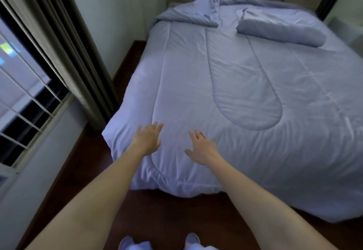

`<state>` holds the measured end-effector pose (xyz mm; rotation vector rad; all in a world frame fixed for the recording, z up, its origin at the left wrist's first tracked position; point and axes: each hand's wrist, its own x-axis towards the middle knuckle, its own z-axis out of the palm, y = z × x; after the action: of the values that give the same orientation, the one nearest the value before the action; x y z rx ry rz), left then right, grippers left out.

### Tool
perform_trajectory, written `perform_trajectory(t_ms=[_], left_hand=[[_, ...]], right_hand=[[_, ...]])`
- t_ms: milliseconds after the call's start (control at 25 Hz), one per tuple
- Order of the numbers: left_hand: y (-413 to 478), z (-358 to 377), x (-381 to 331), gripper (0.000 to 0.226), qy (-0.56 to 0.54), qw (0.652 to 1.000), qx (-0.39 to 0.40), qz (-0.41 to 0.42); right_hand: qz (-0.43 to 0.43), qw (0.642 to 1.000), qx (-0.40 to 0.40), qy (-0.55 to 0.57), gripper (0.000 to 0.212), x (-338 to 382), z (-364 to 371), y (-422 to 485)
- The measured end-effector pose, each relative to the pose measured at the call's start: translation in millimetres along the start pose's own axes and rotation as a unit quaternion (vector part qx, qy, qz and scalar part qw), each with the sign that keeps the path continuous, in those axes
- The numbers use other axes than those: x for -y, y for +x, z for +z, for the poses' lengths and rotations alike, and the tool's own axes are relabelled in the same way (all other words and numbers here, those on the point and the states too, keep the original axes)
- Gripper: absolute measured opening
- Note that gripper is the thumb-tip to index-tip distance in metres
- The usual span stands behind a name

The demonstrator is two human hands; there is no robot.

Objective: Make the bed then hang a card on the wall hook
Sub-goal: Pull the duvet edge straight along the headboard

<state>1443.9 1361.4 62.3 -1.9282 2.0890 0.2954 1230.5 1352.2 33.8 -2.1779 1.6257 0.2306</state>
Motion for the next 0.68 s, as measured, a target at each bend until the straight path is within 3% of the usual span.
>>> perform_trajectory(t_ms=[200, 360, 520, 680], left_hand=[[8.1, -59.7, 83.4, 0.066, -0.167, 0.982, -0.083, -0.017], [10.6, -98.2, 185.6, 0.061, -0.280, 0.946, -0.161, -0.012], [16.2, -123.7, 273.6, 0.059, -0.298, 0.936, -0.189, -0.007], [46.5, -137.3, 319.1, 0.064, -0.287, 0.939, -0.188, 0.034]], right_hand=[[-0.018, 0.996, -0.066, 0.064, 0.078, 78.1, -70.3, 59.2], [-0.035, 0.979, -0.122, 0.159, 0.076, 160.3, -122.5, 108.6], [-0.064, 0.956, -0.171, 0.230, 0.072, 232.6, -142.3, 141.0], [-0.030, 0.964, -0.156, 0.214, 0.074, 262.3, -147.8, 176.8]])
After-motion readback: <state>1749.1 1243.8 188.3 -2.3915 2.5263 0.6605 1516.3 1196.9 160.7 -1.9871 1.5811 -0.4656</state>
